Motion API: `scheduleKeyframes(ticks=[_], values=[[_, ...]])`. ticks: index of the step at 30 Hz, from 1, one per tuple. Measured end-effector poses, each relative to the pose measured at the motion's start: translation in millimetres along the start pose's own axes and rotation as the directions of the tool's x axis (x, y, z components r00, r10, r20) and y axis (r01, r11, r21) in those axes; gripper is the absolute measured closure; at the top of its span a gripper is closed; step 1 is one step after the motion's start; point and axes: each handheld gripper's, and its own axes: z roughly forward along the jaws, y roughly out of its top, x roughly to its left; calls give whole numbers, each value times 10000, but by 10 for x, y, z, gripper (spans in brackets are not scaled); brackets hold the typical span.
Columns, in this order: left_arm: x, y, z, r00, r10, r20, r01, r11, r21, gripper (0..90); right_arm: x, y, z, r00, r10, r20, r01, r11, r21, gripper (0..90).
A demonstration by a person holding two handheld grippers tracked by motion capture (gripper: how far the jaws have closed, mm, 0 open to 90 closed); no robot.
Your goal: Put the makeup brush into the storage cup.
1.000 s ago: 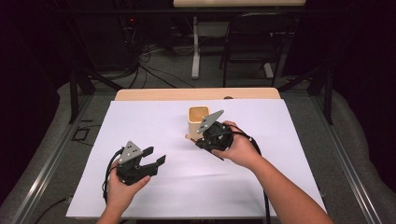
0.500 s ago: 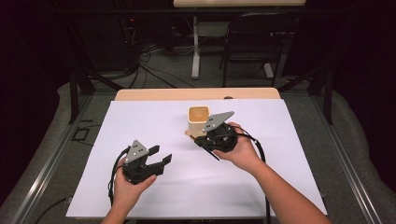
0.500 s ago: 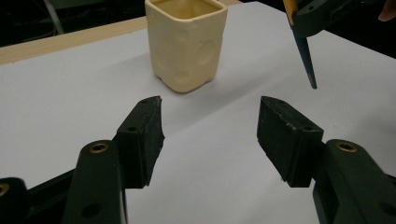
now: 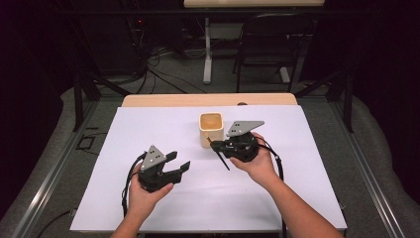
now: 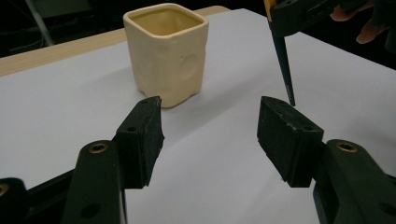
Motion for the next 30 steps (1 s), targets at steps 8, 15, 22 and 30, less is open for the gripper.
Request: scheduleKeyframes(ticks=[8, 15, 22, 30], values=[[-16, 29, 13, 9995, -241, 180, 246, 9992, -305, 437, 22, -9, -25, 9990, 268, 352, -249, 9983, -532, 839], [-53, 35, 21, 9991, -313, 281, 324, 9988, -371, 456, 54, -34, -4, 9962, 637, 592, -570, 9924, -1092, 839], [-71, 29, 16, 9991, -285, 323, 301, 9982, -511, 475, 91, -89, 40, 9918, 1055, 720, -931, 9831, -1574, 839], [-119, 11, 54, 9985, -314, 447, 338, 9979, -546, 488, 146, -119, 89, 9864, 1453, 771, -1260, 9688, -2135, 839]])
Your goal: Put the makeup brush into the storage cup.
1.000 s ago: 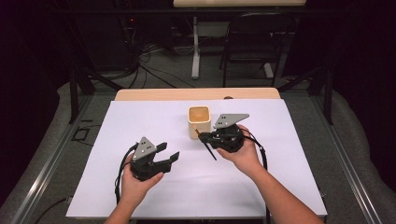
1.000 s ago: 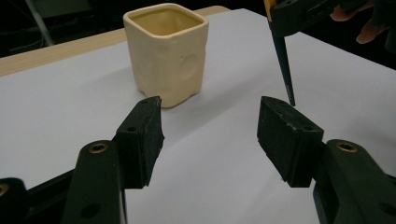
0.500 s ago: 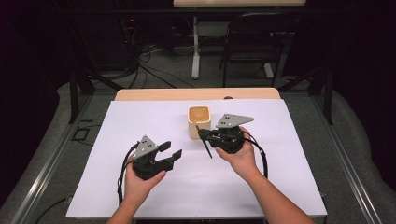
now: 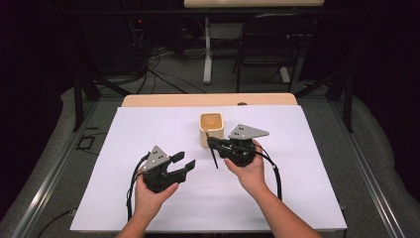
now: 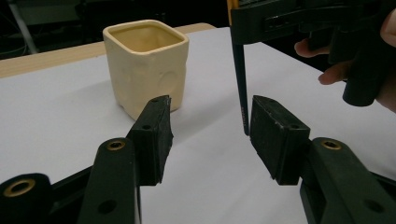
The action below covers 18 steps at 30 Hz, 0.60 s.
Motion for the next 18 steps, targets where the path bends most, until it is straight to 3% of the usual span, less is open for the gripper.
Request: scheduleKeyframes(ticks=[3, 13, 18], values=[[-18, -15, 20, 10000, -70, 52, 70, 10000, 14, 504, 16, -21, 3, 9998, 134, 162, -134, 9999, -16, 839], [-31, -55, 99, 9993, -282, 262, 280, 9996, 94, 552, 99, -50, 65, 9988, 478, 79, -471, 9962, -729, 839], [-21, -90, 137, 9980, -443, 450, 440, 9990, 79, 580, 139, -69, 78, 9983, 579, 101, -570, 9956, -743, 839]])
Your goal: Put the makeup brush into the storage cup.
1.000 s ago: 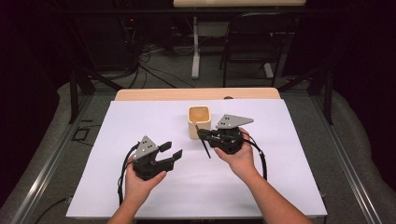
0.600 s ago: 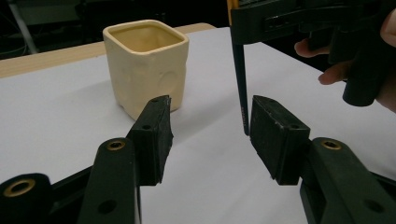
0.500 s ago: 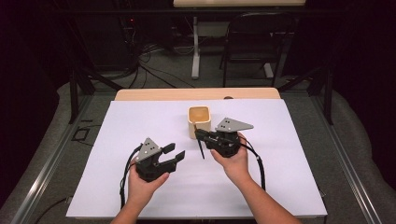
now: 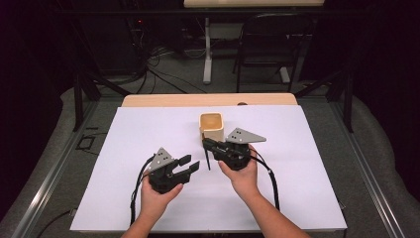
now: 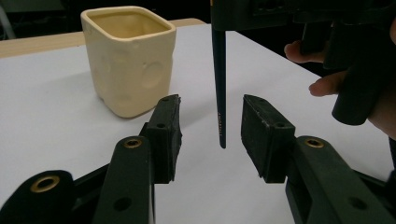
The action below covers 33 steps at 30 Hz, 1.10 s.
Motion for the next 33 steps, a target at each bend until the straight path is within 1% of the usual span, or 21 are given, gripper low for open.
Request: scheduleKeyframes(ticks=[2, 3, 4, 8, 9, 10, 11, 14, 15, 16, 18, 19, 22, 26, 32, 33], values=[[-7, -7, 15, 9999, -117, 24, 117, 9999, -32, 588, 5, -9, 0, 10000, -66, 55, 66, 9999, 109, 839], [-8, -7, 23, 9999, -94, 91, 95, 10000, -17, 590, 10, -19, 10, 10000, 12, 16, -12, 10000, -34, 840], [-11, -8, 29, 9999, -110, 77, 110, 9999, -25, 593, 7, -20, 6, 10000, -9, -8, 9, 10000, 0, 839], [-13, 5, 54, 9997, -179, 177, 178, 9998, 63, 607, 9, -23, 0, 9999, 102, 30, -101, 9997, -206, 839], [-18, 9, 60, 9999, -153, 80, 152, 9998, 98, 609, 7, -20, -4, 9999, 107, 22, -106, 9997, -232, 839], [-25, 18, 72, 9999, -139, 98, 138, 9998, 121, 611, 7, -18, -10, 9999, 125, 49, -124, 9997, -214, 839], [-32, 22, 86, 9997, -165, 163, 164, 9998, 94, 611, 3, -10, -25, 9999, 113, 58, -113, 9999, -122, 839], [-46, 41, 119, 9995, -276, 168, 275, 9996, 62, 615, -5, -1, -33, 9999, 95, 80, -92, 9994, -339, 839], [-45, 44, 134, 9992, -343, 183, 343, 9994, -2, 615, -2, 0, -36, 9998, 174, 102, -170, 9991, -381, 839], [-45, 51, 140, 9989, -426, 218, 426, 9991, 24, 615, 0, 4, -48, 9997, 204, 128, -200, 9993, -301, 839], [-49, 61, 159, 9984, -493, 294, 495, 9988, -46, 614, -4, 8, -55, 9997, 186, 135, -181, 9992, -351, 839], [-53, 68, 164, 9985, -466, 289, 466, 9989, 8, 614, -3, 8, -55, 9997, 208, 128, -202, 9989, -430, 839], [-74, 82, 200, 9983, -459, 346, 462, 9989, -67, 614, -5, 7, -57, 9997, 224, 112, -218, 9983, -533, 839], [-100, 92, 244, 9982, -444, 394, 444, 9990, 1, 618, -6, 12, -77, 9996, 217, 171, -209, 9989, -428, 839], [-116, 94, 283, 9974, -645, 329, 649, 9978, -113, 622, -13, 23, -84, 9993, 363, 128, -352, 9965, -752, 839], [-118, 95, 289, 9972, -672, 321, 678, 9976, -163, 624, -14, 25, -96, 9990, 412, 145, -402, 9969, -672, 839]])
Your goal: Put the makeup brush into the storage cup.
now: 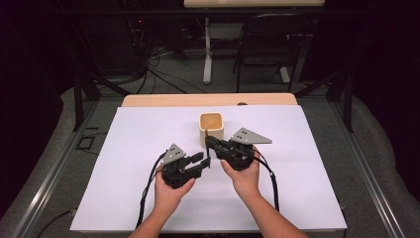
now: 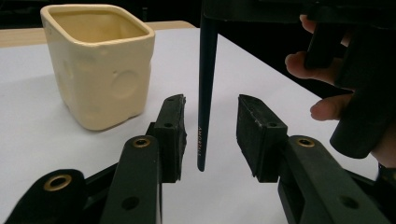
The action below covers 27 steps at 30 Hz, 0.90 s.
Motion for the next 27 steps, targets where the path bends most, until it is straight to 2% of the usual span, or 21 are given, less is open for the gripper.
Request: scheduleKeyframes(ticks=[11, 12, 16, 23, 27], values=[[12, -15, 65, 9999, -110, 5, 110, 9999, -5, 659, -12, 9, -17, 10000, -66, -3, 66, 10000, -42, 839], [7, -19, 77, 9998, -151, -95, 150, 9998, -98, 664, -9, 5, -9, 10000, -76, -32, 75, 9999, -113, 839], [13, -21, 89, 9998, -177, -8, 177, 9998, 16, 692, 4, 7, -19, 10000, -3, -3, 3, 9998, 174, 839], [26, -28, 110, 9997, -229, -43, 229, 9997, -47, 734, 4, -7, 3, 9999, -90, -69, 90, 10000, -30, 839], [32, -30, 108, 9996, -294, -58, 294, 9996, 23, 751, 22, -19, 13, 9999, -65, -101, 66, 9999, 96, 839]])
